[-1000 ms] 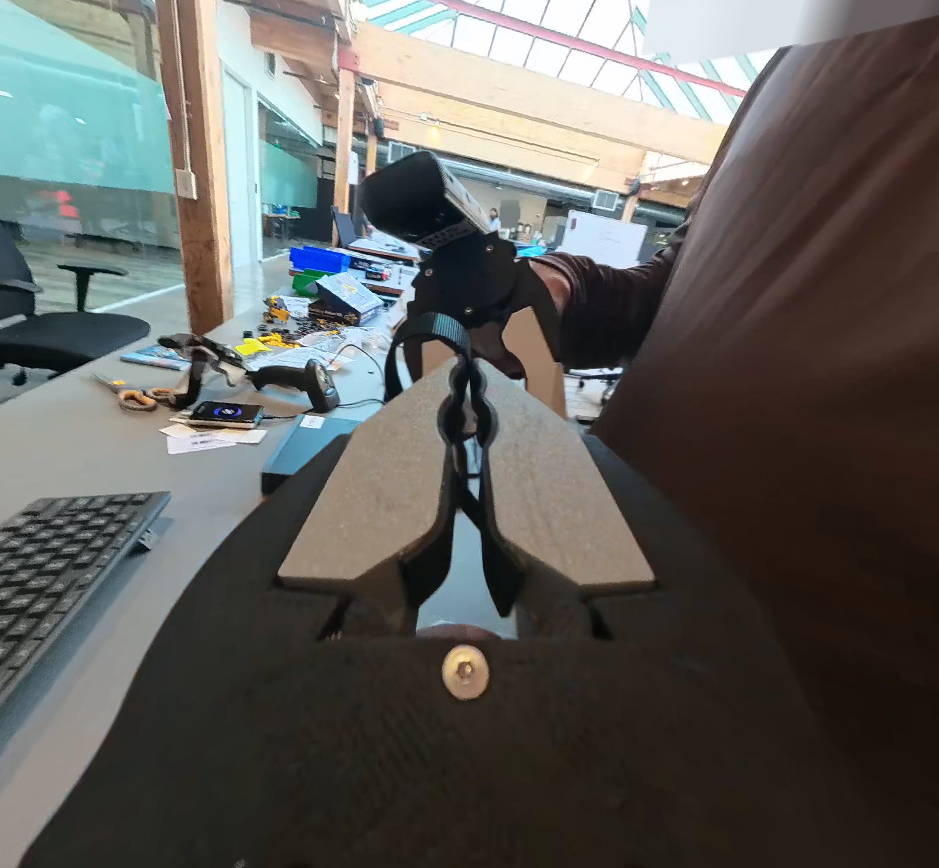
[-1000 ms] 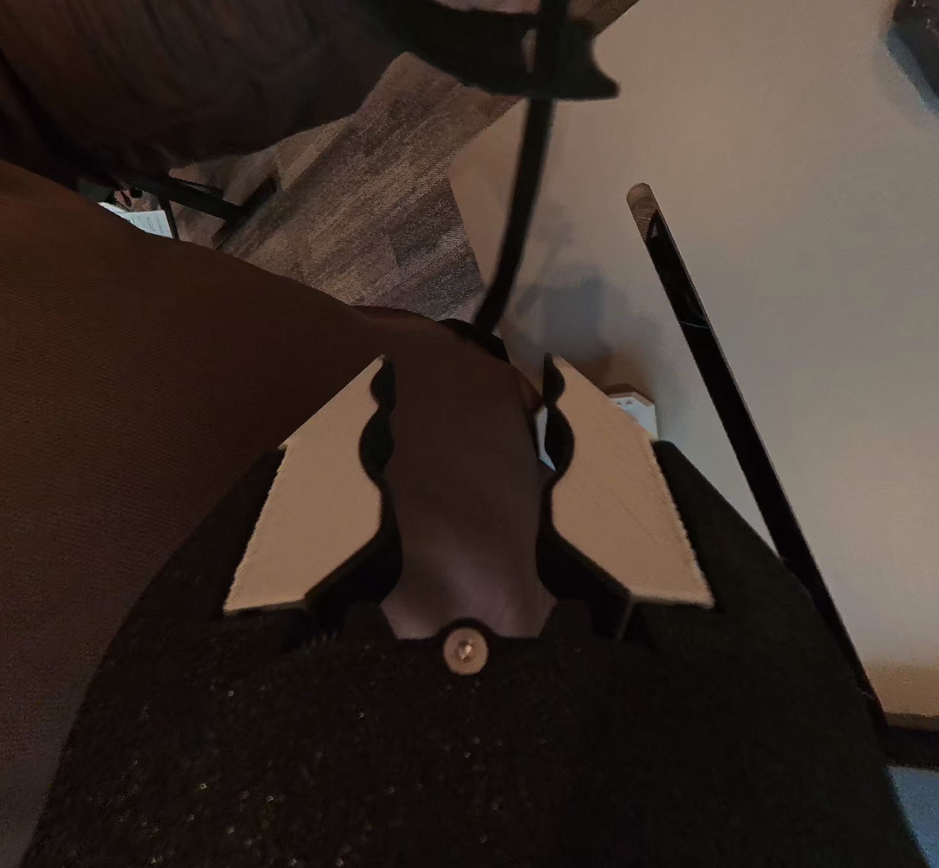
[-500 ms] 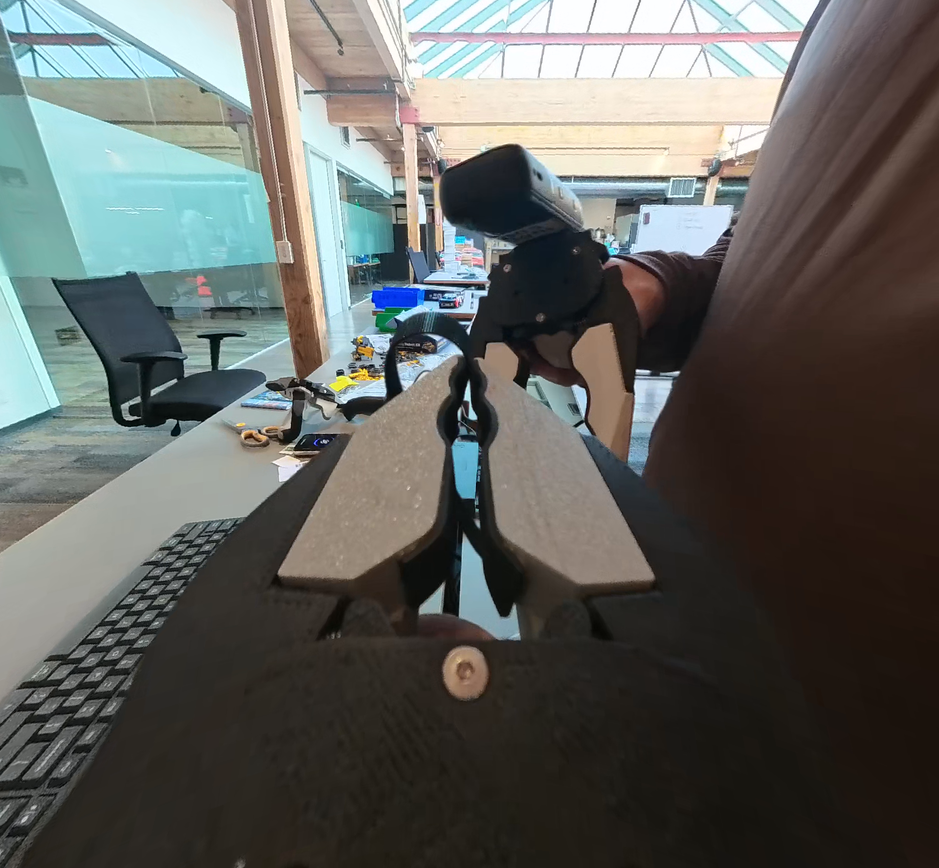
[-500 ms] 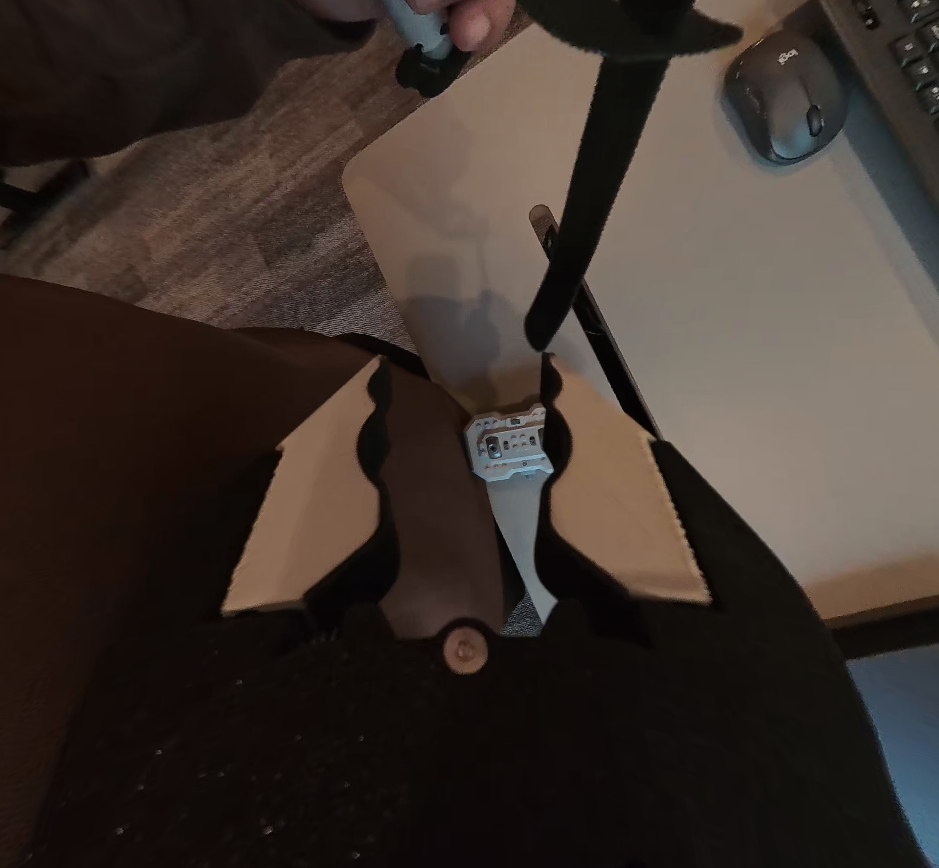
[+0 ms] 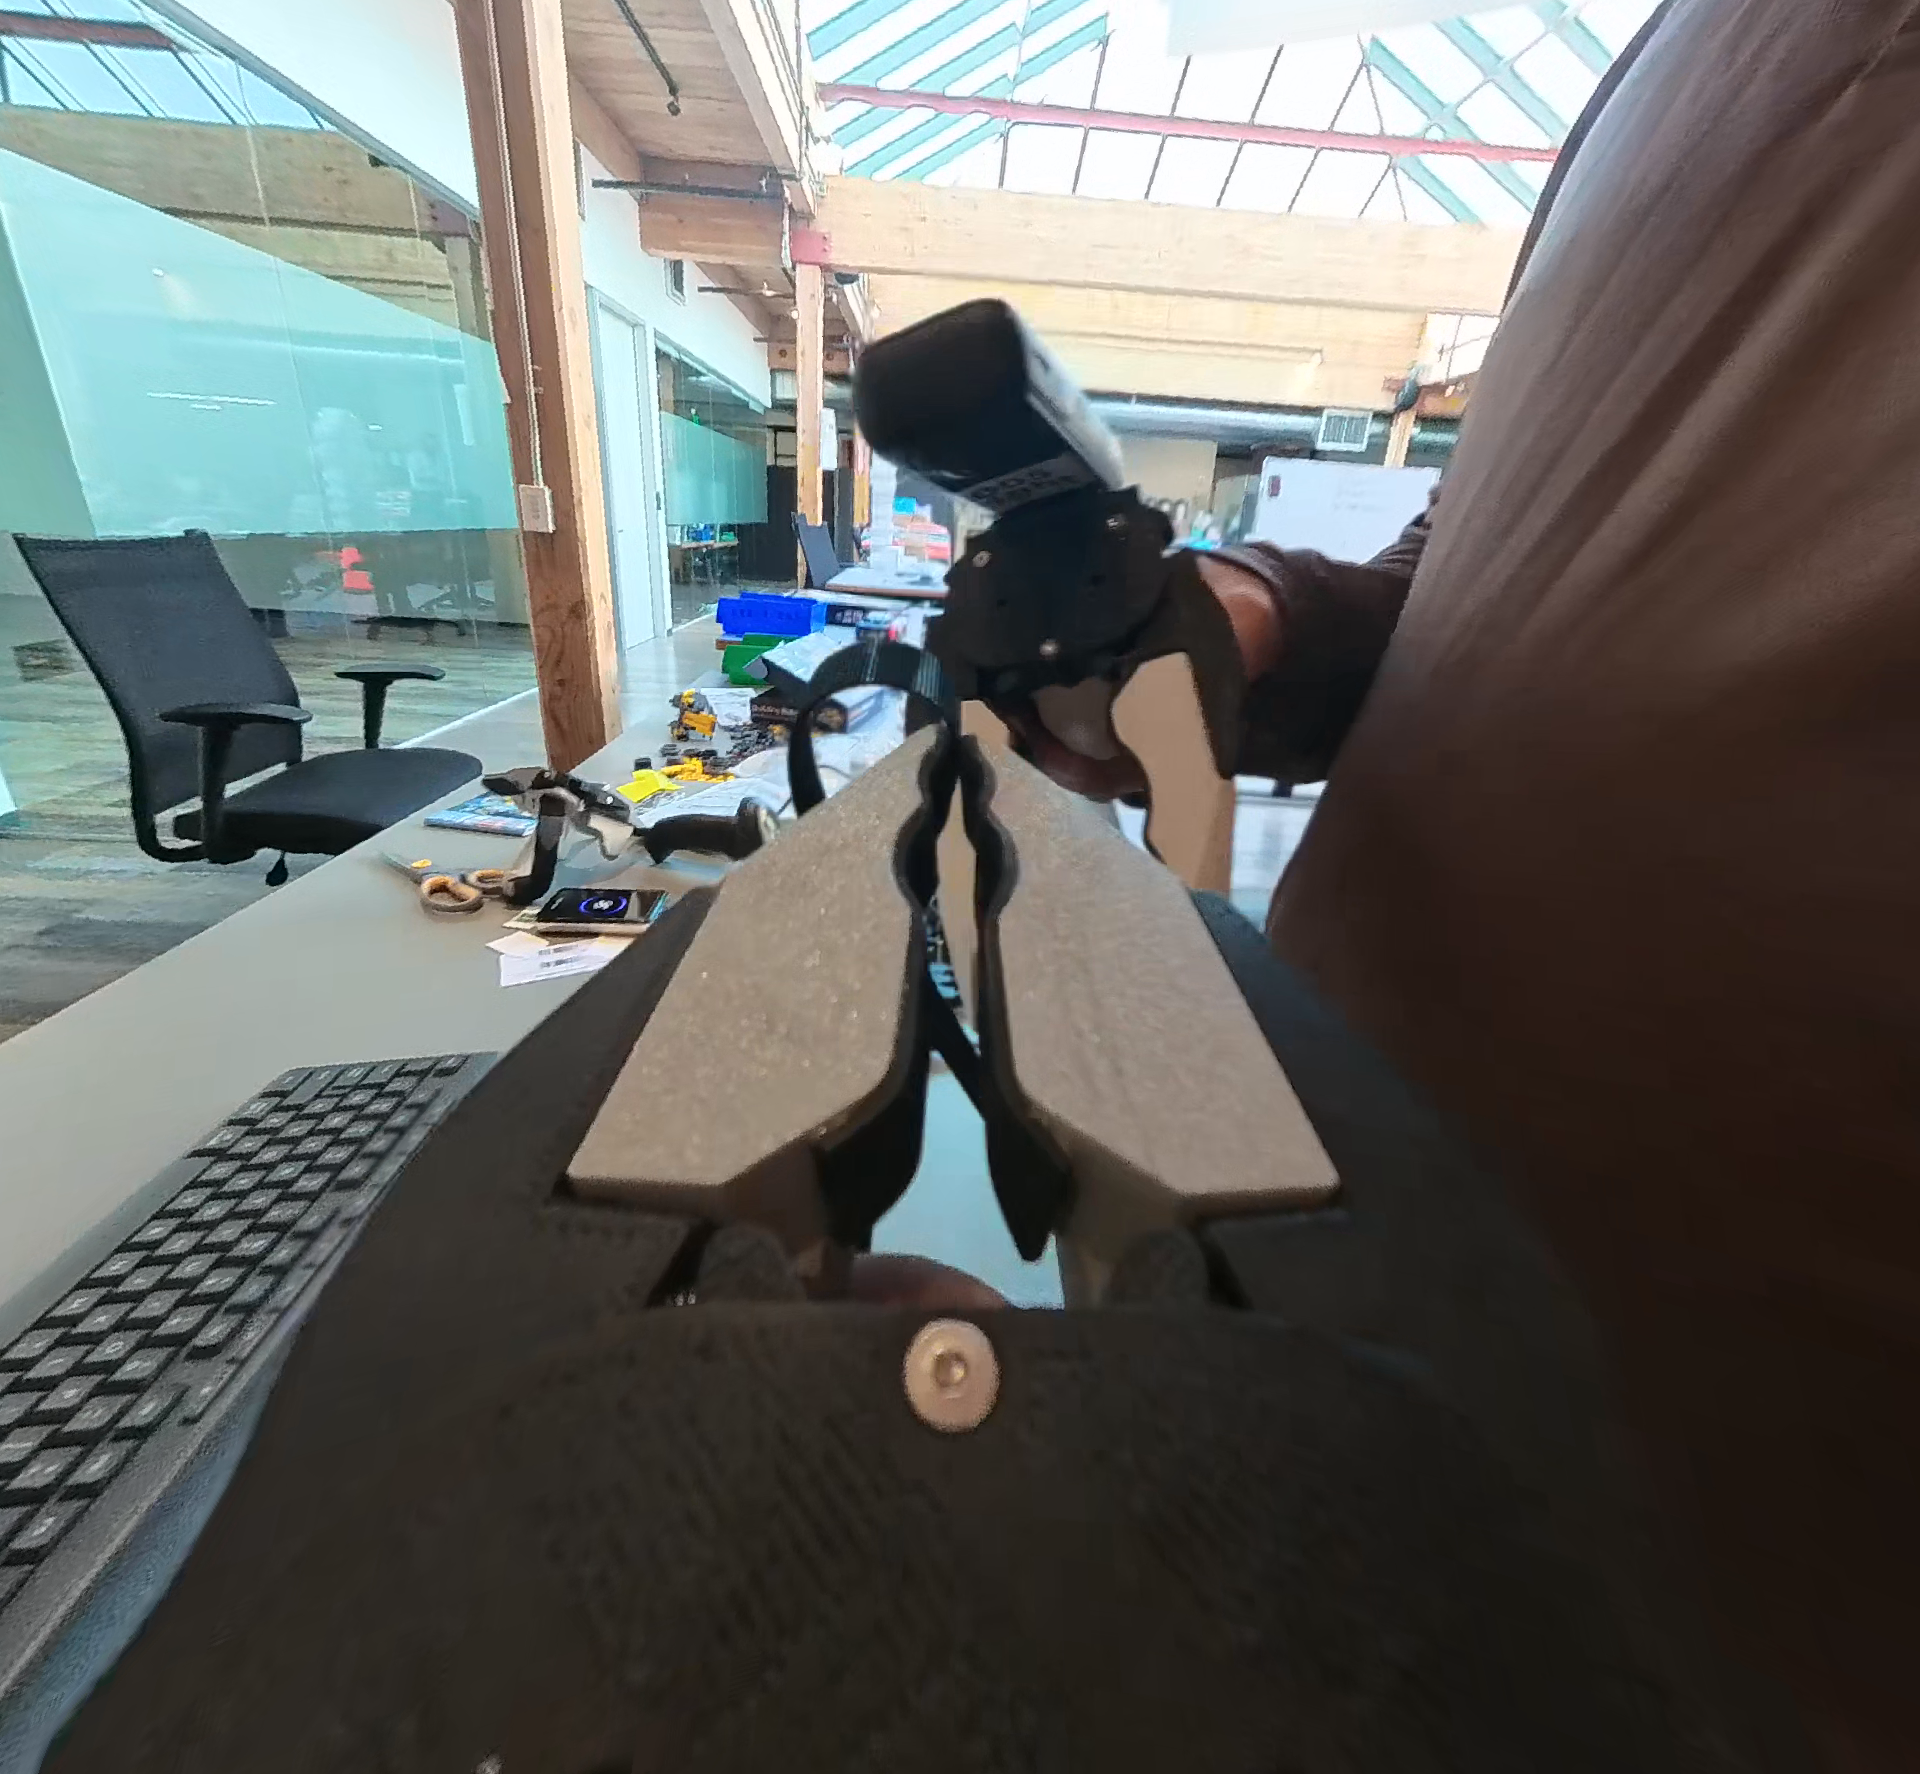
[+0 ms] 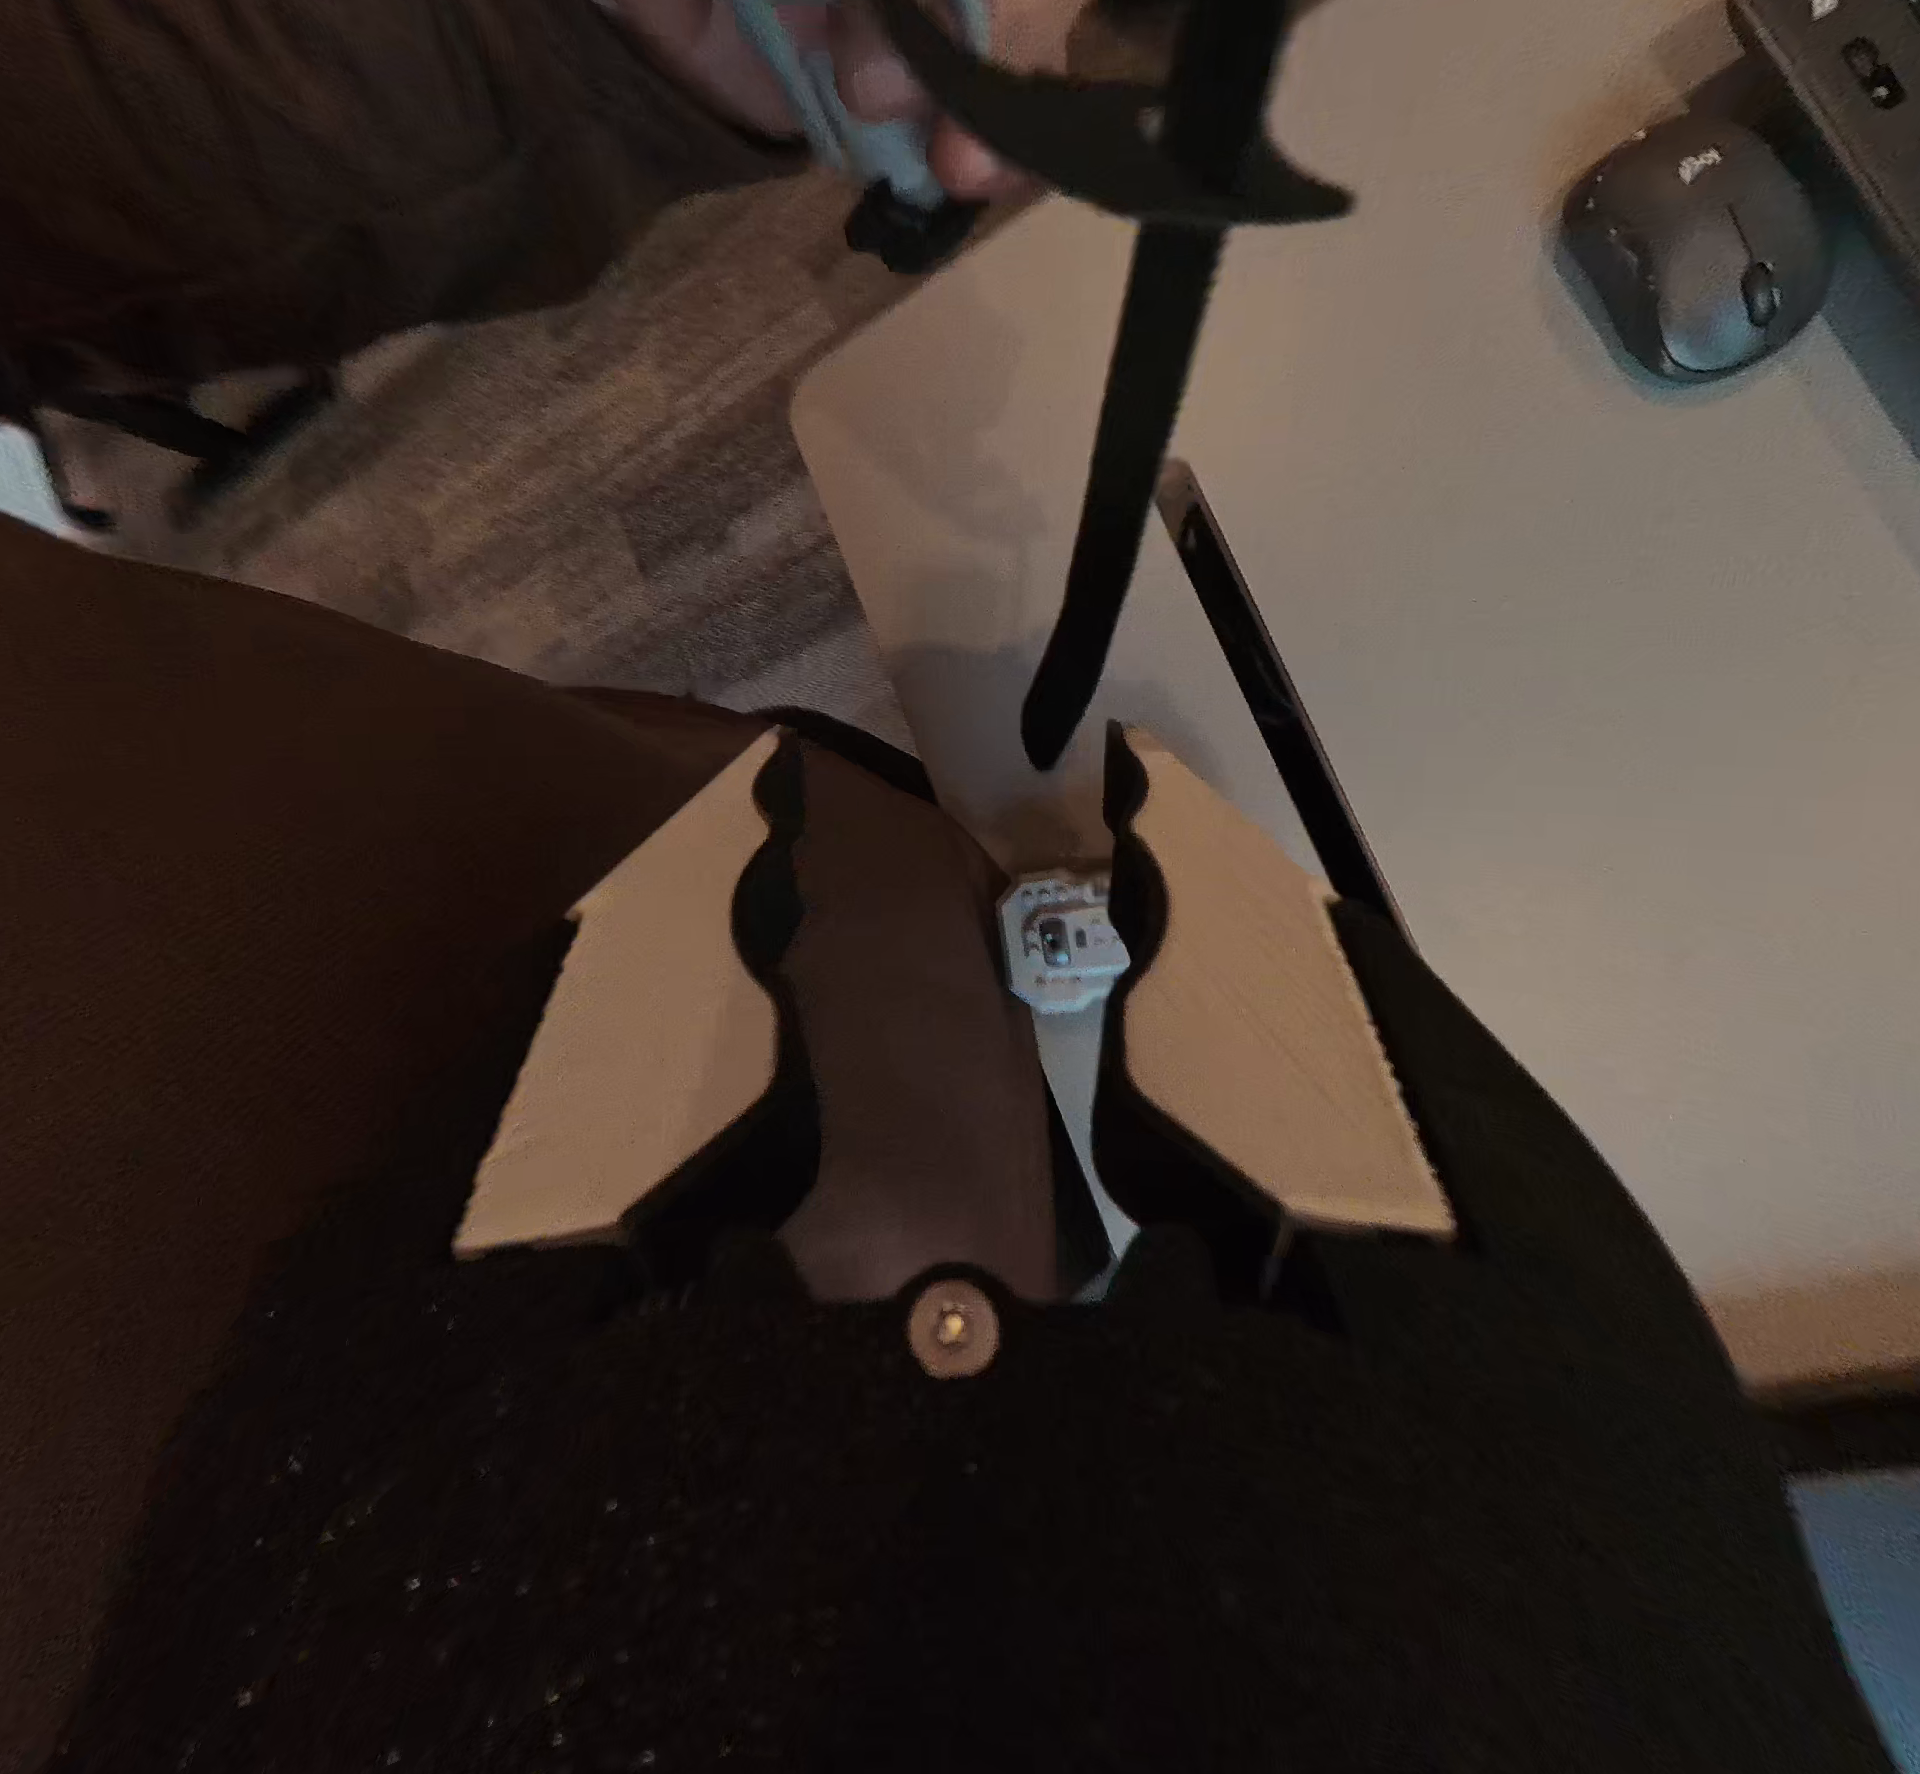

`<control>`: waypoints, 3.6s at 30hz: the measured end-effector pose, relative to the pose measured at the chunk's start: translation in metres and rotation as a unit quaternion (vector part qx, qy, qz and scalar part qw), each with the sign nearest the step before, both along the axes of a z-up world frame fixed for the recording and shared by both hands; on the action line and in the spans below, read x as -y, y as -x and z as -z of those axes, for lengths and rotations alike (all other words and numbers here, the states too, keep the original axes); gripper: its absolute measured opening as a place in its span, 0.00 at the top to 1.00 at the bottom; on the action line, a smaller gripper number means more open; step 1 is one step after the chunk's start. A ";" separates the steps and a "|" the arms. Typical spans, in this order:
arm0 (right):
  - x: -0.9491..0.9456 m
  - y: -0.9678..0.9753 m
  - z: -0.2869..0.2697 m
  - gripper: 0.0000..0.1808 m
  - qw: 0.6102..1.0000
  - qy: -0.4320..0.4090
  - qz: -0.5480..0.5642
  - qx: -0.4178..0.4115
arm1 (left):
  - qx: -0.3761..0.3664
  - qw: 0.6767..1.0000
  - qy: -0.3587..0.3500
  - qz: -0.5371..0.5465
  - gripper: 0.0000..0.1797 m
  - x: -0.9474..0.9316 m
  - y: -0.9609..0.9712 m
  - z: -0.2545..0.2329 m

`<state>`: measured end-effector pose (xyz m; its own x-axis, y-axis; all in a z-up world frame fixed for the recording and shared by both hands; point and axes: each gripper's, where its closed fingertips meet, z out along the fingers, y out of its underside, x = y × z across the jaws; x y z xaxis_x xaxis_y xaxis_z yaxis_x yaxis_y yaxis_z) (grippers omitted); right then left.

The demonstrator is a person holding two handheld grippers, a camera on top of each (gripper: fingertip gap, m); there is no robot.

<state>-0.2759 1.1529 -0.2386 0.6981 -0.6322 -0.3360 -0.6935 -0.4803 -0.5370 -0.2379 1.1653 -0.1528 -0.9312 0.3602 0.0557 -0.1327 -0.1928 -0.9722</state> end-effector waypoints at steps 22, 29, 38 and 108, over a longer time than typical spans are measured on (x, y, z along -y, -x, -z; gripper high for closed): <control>0.009 -0.038 -0.060 1.00 0.964 -0.256 -0.038 0.061 | -0.031 0.992 -0.034 0.113 1.00 0.020 0.035 0.007; 0.025 -0.052 -0.053 1.00 0.952 -0.304 0.038 0.015 | 0.011 0.993 -0.113 0.023 0.84 0.029 0.017 0.030; 0.032 -0.057 -0.044 1.00 0.930 -0.356 0.082 -0.035 | 0.117 0.973 -0.187 -0.064 0.86 0.047 0.013 0.048; 0.101 -0.047 0.063 1.00 0.989 -0.088 0.115 0.025 | -0.317 0.939 -0.126 0.034 0.96 0.031 -0.010 0.035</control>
<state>-0.2292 1.0517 -0.3020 0.5606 -0.7117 -0.4233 -0.7443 -0.2090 -0.6343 -0.2282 1.1338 -0.1877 -0.6577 0.3183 0.6827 -0.7043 0.0616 -0.7072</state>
